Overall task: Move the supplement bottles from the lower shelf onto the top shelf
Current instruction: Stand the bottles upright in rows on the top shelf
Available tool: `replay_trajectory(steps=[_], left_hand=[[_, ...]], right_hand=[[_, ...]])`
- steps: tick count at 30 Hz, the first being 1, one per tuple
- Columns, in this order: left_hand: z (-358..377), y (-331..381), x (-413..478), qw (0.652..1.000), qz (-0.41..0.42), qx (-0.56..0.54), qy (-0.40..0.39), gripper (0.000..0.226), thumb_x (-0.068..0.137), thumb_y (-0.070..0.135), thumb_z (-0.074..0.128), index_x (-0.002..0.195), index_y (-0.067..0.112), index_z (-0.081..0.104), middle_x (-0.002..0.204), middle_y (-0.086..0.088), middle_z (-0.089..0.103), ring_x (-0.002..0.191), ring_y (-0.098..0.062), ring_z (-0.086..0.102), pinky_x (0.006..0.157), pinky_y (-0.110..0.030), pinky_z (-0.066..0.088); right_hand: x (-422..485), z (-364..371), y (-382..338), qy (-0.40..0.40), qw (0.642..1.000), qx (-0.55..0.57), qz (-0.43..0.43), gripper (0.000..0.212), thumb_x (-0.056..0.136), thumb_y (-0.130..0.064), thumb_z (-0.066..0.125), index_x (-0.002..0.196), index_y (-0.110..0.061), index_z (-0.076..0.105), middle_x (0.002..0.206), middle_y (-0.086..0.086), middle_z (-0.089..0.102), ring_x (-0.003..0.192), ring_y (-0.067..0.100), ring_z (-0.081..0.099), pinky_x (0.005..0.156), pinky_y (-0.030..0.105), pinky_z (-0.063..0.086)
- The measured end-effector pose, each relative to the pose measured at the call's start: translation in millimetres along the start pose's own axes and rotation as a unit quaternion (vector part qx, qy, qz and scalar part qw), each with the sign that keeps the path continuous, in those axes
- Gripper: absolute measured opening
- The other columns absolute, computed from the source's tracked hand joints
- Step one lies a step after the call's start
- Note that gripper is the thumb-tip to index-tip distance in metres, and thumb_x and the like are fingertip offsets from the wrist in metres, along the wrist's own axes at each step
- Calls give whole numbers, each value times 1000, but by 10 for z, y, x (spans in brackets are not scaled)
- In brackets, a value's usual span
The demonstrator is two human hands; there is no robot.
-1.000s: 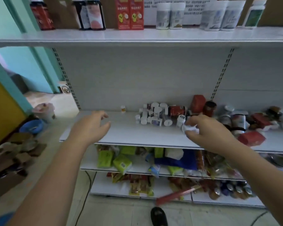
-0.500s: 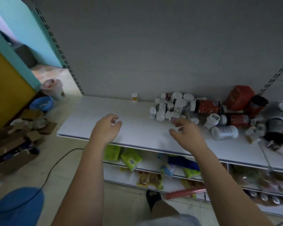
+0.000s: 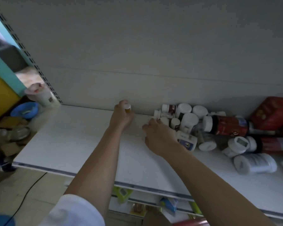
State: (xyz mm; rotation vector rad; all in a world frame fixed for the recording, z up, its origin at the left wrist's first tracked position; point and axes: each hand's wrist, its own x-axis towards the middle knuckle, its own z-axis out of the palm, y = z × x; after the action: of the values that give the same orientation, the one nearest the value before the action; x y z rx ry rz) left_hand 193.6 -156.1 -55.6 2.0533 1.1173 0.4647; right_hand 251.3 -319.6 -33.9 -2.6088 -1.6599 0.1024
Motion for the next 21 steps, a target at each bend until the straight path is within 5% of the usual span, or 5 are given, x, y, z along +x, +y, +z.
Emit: replay_trajectory(steps=[5,8,11,15,21], left_hand=[[153,-129,-5,994,36,-22,103,28,95,30,60,115,12,57,111,-16,65,101,-36,62,74,-34,42],[134,-77,-45,995,22,-25,96,33,90,28,67,114,8,54,113,-16,61,99,-35,60,72,-30,36],[159,39,-62,997,10,-30,71,32,89,25,68,110,8,52,105,-13,66,96,-35,63,71,-33,40],[126,188,-127,997,-28,-61,26,41,82,25,71,115,8,55,105,-8,65,94,-29,62,73,-31,45],[-248,379,-819,937,-113,-320,-89,18,61,30,74,68,14,70,77,-9,60,79,-19,57,77,-31,44]], right_hand=[[-126,22,138,96,955,268,88,32,91,-28,58,122,-17,59,121,4,49,101,23,58,78,26,47],[-274,-93,154,126,852,470,195,21,84,-30,68,100,-20,60,95,-5,60,76,9,57,61,15,44],[-407,-139,139,121,721,645,222,31,70,-29,70,85,-7,55,85,7,60,71,16,62,74,38,57],[-650,-287,106,82,620,751,214,57,72,-23,68,120,3,54,113,16,58,90,20,67,94,41,54],[-963,-564,59,59,558,803,200,11,95,-1,49,101,-1,57,96,13,65,84,23,66,83,33,55]])
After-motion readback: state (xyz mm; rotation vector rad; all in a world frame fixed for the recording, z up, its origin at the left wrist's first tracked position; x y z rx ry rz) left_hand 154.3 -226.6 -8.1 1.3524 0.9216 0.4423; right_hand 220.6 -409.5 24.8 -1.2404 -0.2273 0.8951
